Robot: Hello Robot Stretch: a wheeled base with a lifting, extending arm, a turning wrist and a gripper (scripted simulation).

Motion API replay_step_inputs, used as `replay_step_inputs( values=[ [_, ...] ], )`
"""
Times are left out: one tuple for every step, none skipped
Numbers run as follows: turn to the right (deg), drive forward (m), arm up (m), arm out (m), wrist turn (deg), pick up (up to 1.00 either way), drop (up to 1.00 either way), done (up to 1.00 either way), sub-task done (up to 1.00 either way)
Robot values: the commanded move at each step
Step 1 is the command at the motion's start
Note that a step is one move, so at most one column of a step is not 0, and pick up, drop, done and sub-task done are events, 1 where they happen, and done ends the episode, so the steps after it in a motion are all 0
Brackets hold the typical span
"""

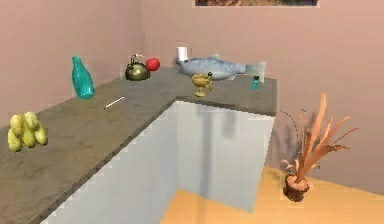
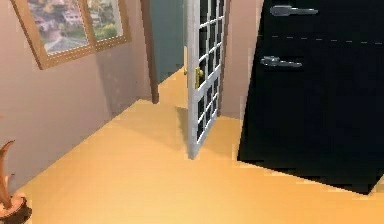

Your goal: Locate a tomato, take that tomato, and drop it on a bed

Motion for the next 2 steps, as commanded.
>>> replay_step_inputs(
  values=[
    [0.0,0.65,0.00,0.00,0.0,0.00,0.00,0.00,0.00],
    [45.0,0.00,0.00,0.00,0.0,0.00,0.00,0.00,0.00]
  ],
)
